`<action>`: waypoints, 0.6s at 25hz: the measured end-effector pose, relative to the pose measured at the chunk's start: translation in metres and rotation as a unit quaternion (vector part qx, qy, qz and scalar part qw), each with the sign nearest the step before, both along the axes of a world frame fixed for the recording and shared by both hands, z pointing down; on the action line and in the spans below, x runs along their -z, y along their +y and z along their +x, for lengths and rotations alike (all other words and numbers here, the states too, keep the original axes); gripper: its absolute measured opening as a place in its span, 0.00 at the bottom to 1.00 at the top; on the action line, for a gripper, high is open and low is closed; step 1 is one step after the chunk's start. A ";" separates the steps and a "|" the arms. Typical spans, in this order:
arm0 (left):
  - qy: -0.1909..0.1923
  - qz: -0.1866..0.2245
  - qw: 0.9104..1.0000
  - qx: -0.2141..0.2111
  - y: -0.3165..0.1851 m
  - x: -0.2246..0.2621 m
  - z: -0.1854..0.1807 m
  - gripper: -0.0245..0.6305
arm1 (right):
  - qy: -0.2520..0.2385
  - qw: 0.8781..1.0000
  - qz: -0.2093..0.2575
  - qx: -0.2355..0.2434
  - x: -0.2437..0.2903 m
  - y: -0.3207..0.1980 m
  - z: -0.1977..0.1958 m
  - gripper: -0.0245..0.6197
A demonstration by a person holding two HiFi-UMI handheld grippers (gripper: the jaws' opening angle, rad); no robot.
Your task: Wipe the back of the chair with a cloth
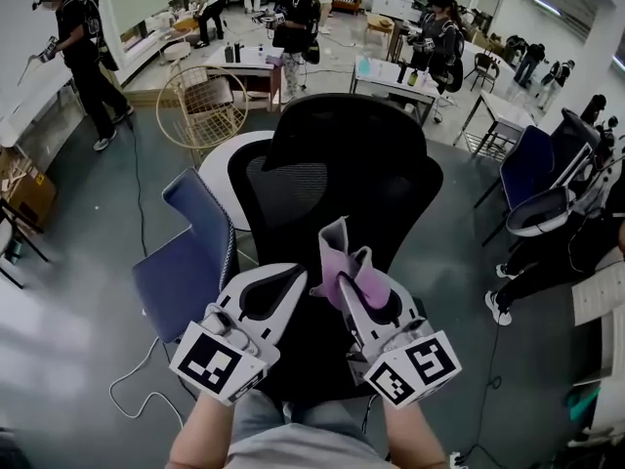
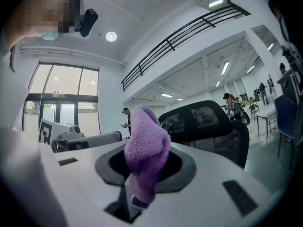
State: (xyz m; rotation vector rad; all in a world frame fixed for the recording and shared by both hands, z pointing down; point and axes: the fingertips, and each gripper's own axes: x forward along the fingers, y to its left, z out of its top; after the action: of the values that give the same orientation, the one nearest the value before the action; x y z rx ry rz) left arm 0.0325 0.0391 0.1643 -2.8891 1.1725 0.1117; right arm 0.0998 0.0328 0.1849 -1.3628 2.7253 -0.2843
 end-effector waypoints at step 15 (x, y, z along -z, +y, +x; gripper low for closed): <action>0.008 0.000 0.999 -0.048 -0.049 0.009 -0.029 0.06 | 0.009 0.999 -0.006 -0.046 0.007 -0.051 -0.032 0.21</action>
State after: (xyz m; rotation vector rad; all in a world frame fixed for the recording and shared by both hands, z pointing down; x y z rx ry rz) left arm 0.0037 -0.0095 0.1557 -2.9490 1.0358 0.1364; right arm 0.0676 -0.0178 0.1777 -1.4964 2.6685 -0.2852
